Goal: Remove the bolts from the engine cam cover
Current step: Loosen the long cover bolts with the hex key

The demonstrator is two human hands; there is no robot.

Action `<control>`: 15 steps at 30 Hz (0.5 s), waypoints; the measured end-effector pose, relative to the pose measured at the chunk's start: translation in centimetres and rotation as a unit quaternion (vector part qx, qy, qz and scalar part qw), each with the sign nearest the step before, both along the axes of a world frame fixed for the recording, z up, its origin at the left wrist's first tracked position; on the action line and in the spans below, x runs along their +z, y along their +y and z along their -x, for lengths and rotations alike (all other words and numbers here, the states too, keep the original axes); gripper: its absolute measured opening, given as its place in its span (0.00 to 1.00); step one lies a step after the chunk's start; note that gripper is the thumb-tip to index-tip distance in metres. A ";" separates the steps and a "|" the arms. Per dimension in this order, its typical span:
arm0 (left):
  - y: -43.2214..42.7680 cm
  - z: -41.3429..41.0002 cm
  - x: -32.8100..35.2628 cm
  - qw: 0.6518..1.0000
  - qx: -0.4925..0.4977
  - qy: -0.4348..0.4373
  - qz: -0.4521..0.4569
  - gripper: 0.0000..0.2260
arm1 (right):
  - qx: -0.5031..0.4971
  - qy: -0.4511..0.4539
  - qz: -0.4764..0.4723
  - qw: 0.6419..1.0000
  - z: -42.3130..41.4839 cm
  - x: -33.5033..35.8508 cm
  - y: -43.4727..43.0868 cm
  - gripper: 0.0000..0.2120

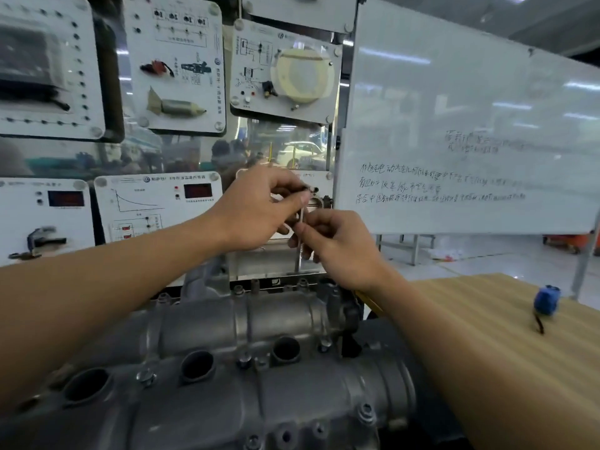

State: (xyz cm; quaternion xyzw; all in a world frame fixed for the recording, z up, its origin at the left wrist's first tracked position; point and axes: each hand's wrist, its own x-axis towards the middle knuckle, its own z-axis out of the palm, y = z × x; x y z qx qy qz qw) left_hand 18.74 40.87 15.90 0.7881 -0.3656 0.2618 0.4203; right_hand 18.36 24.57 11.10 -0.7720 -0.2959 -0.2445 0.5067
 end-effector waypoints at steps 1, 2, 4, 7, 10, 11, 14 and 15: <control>0.2 -0.2 -0.5 1.000 0.001 -0.009 0.016 0.06 | 0.018 0.005 0.005 1.000 -0.3 -0.1 0.1 0.11; 0.3 -0.5 -0.9 0.999 0.004 -0.016 0.034 0.06 | 0.031 0.009 0.011 0.999 -0.5 -0.2 0.1 0.11; 0.3 -0.8 -1.5 0.998 -0.001 -0.014 0.064 0.05 | 0.048 0.005 0.016 0.999 -0.9 -0.3 0.0 0.10; 0.0 -0.8 -1.7 0.997 -0.032 -0.019 0.064 0.06 | 0.070 -0.015 0.012 0.997 -1.1 -0.9 -1.2 0.09; -0.8 -0.3 -2.1 0.998 -0.045 -0.017 0.027 0.04 | 0.079 -0.014 0.000 0.997 -0.5 -1.9 -2.3 0.07; -1.0 -0.2 -2.1 0.999 -0.044 -0.020 0.023 0.03 | 0.079 -0.014 -0.011 0.997 -0.3 -2.1 -2.3 0.07; -1.1 0.1 -1.4 0.996 -0.052 -0.019 0.063 0.04 | 0.081 -0.029 -0.047 0.995 0.1 -1.7 -1.4 0.08; -1.0 0.2 -1.0 0.995 -0.054 -0.022 0.077 0.04 | 0.084 -0.037 -0.059 0.994 0.2 -1.4 -1.0 0.08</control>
